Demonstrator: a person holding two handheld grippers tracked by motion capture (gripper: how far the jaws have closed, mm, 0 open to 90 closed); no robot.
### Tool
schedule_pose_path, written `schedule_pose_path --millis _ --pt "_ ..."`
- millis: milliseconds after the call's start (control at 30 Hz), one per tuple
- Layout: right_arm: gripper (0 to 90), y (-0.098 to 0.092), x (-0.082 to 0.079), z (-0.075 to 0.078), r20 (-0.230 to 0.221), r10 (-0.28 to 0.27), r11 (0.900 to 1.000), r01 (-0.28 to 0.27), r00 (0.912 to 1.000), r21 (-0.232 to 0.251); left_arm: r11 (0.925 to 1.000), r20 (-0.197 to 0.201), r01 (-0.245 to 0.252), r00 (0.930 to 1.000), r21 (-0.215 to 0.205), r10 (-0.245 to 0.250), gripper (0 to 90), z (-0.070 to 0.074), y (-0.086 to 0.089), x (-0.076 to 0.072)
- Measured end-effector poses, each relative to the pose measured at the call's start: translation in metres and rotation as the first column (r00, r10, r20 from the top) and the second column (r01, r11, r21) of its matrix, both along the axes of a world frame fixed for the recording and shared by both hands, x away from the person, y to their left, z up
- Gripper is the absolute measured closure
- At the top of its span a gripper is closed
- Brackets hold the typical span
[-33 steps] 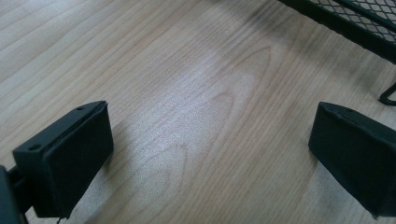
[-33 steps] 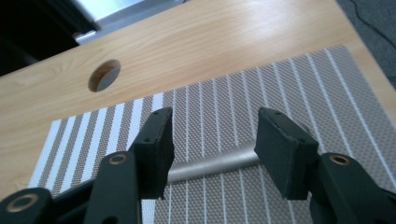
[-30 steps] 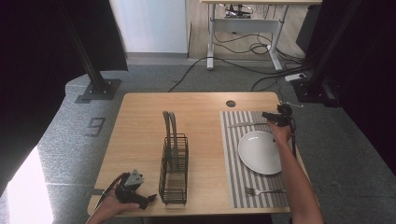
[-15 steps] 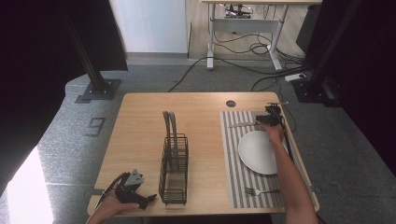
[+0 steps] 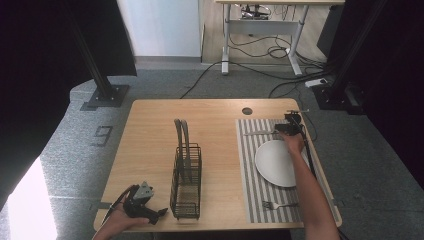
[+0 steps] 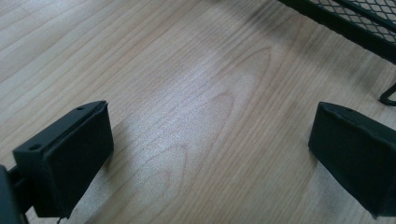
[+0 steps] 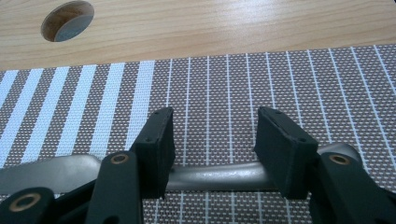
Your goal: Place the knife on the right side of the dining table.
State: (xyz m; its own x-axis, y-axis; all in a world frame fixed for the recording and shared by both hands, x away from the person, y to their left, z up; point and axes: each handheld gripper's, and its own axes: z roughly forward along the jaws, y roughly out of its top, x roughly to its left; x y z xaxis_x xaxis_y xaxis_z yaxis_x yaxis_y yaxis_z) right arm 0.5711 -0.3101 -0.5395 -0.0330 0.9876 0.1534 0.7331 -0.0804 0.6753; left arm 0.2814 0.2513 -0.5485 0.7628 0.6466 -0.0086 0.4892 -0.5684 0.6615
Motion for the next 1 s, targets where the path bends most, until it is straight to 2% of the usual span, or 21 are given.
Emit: schedule_pose_path --millis 333,433,500,533,633,700,833,867,900,1000 --pt "43.2 0.000 -0.001 0.001 0.004 -0.018 1.000 0.018 0.9998 0.026 1.0000 0.000 0.000 1.0000 0.000 0.000 0.0 0.000 0.000 0.000" --pt "44.8 0.000 -0.010 0.008 0.083 -0.004 0.997 -0.003 0.9966 0.080 1.0000 0.000 0.000 1.0000 0.000 0.000 0.0 0.000 0.000 0.000" --pt "44.4 0.000 -0.015 0.012 0.098 0.006 0.993 -0.017 0.9952 0.118 1.0000 0.000 0.001 1.0000 0.000 -0.001 0.0 0.000 0.000 0.000" --pt "43.4 0.001 -0.017 0.014 0.091 0.024 0.991 -0.036 0.9956 0.126 1.0000 0.000 0.001 1.0000 0.000 -0.001 0.0 0.000 0.000 0.000" --pt "43.0 0.003 -0.023 0.018 0.094 0.046 0.992 -0.056 0.9945 0.113 1.0000 0.000 0.000 1.0000 0.000 0.000 0.0 0.000 0.000 0.000" --pt "42.4 0.005 -0.032 0.023 0.114 0.062 0.990 -0.076 0.9915 0.119 1.0000 0.000 0.001 1.0000 0.000 -0.001 0.0 0.000 0.000 0.000" --pt "41.3 0.008 -0.040 0.030 0.109 0.088 0.989 -0.100 0.9901 0.107 1.0000 0.000 0.001 1.0000 0.000 -0.001 0.0 0.000 0.000 0.000" --pt "41.9 0.010 -0.049 0.034 0.132 0.091 0.988 -0.106 0.9870 0.110 1.0000 -0.001 0.001 1.0000 0.001 -0.001 0.0 0.000 0.000 0.000" --pt "41.9 0.010 -0.049 0.034 0.132 0.091 0.988 -0.106 0.9870 0.110 1.0000 0.000 0.000 1.0000 0.001 0.000 0.0 0.000 0.000 0.000" --pt "39.7 0.017 -0.064 0.043 0.125 0.138 0.985 -0.150 0.9825 0.087 1.0000 0.000 0.001 1.0000 0.001 -0.001 0.0 0.000 0.000 0.000"
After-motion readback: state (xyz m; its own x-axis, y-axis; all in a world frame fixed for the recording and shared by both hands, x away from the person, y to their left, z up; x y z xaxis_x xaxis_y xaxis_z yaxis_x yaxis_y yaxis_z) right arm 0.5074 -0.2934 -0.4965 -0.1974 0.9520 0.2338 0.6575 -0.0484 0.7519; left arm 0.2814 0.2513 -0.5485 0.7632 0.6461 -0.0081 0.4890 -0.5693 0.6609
